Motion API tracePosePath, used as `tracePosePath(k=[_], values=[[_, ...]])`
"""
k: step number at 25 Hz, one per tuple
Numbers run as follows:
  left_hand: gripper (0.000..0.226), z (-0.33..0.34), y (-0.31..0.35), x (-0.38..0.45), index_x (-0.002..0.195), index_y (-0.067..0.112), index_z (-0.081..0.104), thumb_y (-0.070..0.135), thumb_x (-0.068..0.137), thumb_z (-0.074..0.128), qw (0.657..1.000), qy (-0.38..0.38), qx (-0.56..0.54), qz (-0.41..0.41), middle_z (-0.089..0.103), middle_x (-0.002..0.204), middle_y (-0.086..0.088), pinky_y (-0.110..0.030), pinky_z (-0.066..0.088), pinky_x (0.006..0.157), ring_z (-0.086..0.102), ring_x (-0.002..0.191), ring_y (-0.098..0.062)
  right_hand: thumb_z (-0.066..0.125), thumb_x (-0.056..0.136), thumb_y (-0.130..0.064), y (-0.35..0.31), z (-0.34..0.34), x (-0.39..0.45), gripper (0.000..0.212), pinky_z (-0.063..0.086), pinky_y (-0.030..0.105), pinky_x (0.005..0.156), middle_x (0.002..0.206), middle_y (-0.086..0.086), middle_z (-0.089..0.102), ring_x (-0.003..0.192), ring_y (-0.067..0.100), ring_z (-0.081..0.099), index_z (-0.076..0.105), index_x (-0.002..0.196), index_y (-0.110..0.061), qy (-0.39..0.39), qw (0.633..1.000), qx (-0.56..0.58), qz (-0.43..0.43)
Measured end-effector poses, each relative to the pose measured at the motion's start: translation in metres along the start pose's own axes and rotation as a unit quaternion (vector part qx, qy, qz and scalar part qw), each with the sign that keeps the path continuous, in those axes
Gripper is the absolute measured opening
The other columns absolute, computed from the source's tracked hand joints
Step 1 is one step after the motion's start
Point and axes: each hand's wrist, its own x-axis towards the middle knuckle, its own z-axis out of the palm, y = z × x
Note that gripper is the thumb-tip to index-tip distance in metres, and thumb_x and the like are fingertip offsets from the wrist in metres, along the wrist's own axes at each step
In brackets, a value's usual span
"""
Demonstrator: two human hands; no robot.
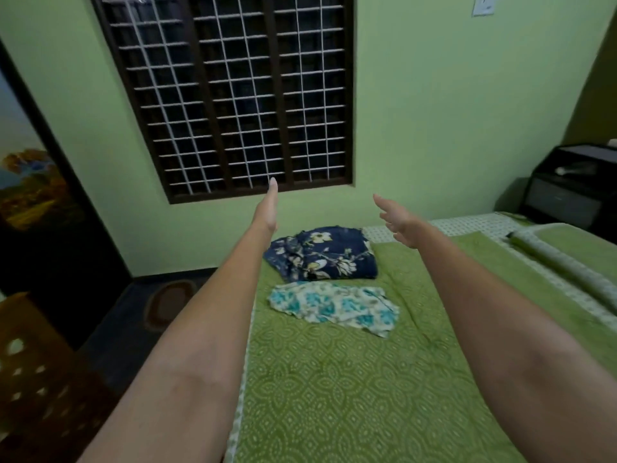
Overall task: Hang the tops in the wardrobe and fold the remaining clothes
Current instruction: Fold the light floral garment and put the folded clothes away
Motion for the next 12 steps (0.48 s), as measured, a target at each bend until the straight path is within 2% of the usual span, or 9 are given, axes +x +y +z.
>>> tracePosePath(k=[4, 6, 7, 8, 9, 10, 12], values=[[0.071, 0.031, -0.042, 0.050, 0.152, 0.021, 0.018, 0.064, 0.095, 0.022, 0.999, -0.016, 0.029, -0.030, 0.021, 0.158, -0.002, -0.047, 0.024, 0.115, 0.023, 0.144, -0.027, 0.032, 0.098, -0.054, 0.045, -0.011, 0.053, 0.066, 0.020, 0.046, 0.112, 0.157, 0.010, 0.022, 0.143, 0.031, 0.023, 0.021, 0.151, -0.016, -0.011, 0.998, -0.047, 0.050], [0.073, 0.037, -0.076, 0.080, 0.150, 0.019, 0.024, 0.065, 0.094, 0.024, 0.996, 0.000, 0.062, -0.071, 0.027, 0.156, -0.004, -0.049, 0.029, 0.112, 0.031, 0.139, -0.028, 0.037, 0.100, -0.045, 0.073, -0.010, 0.089, 0.061, 0.034, 0.037, 0.098, 0.151, 0.013, 0.032, 0.136, 0.032, 0.034, 0.026, 0.149, -0.009, -0.005, 0.994, -0.076, 0.078], [0.071, 0.039, -0.097, 0.095, 0.148, 0.017, 0.029, 0.064, 0.095, 0.026, 0.993, 0.014, 0.081, -0.090, 0.034, 0.153, -0.004, -0.047, 0.036, 0.106, 0.040, 0.132, -0.028, 0.041, 0.101, -0.039, 0.090, -0.010, 0.108, 0.058, 0.039, 0.030, 0.086, 0.147, 0.015, 0.039, 0.131, 0.033, 0.042, 0.029, 0.147, -0.006, 0.006, 0.991, -0.091, 0.093], [0.066, 0.041, -0.121, 0.111, 0.145, 0.015, 0.035, 0.059, 0.096, 0.029, 0.990, 0.029, 0.086, -0.105, 0.043, 0.146, -0.005, -0.043, 0.044, 0.095, 0.051, 0.118, -0.027, 0.044, 0.101, -0.034, 0.110, -0.010, 0.131, 0.053, 0.040, 0.027, 0.075, 0.140, 0.016, 0.046, 0.123, 0.033, 0.049, 0.035, 0.144, -0.004, 0.022, 0.987, -0.114, 0.107], [0.060, 0.042, -0.145, 0.126, 0.141, 0.013, 0.040, 0.054, 0.099, 0.031, 0.988, 0.039, 0.088, -0.118, 0.050, 0.139, -0.005, -0.038, 0.046, 0.080, 0.057, 0.102, -0.023, 0.047, 0.100, -0.029, 0.131, -0.010, 0.153, 0.046, 0.041, 0.028, 0.069, 0.134, 0.018, 0.053, 0.114, 0.031, 0.056, 0.043, 0.138, -0.003, 0.038, 0.983, -0.139, 0.117], [0.056, 0.043, -0.169, 0.139, 0.141, 0.012, 0.040, 0.050, 0.100, 0.033, 0.985, 0.044, 0.099, -0.136, 0.055, 0.134, -0.005, -0.037, 0.044, 0.072, 0.057, 0.088, -0.019, 0.049, 0.098, -0.024, 0.154, -0.009, 0.174, 0.040, 0.047, 0.032, 0.072, 0.128, 0.019, 0.058, 0.106, 0.030, 0.059, 0.050, 0.132, -0.003, 0.049, 0.978, -0.157, 0.125], [0.052, 0.049, -0.219, 0.167, 0.141, 0.012, 0.041, 0.045, 0.101, 0.035, 0.974, 0.043, 0.139, -0.175, 0.060, 0.126, -0.006, -0.040, 0.045, 0.075, 0.052, 0.073, -0.013, 0.053, 0.093, -0.016, 0.204, -0.003, 0.214, 0.033, 0.051, 0.039, 0.090, 0.121, 0.020, 0.062, 0.105, 0.032, 0.061, 0.059, 0.123, -0.003, 0.046, 0.970, -0.180, 0.158]])
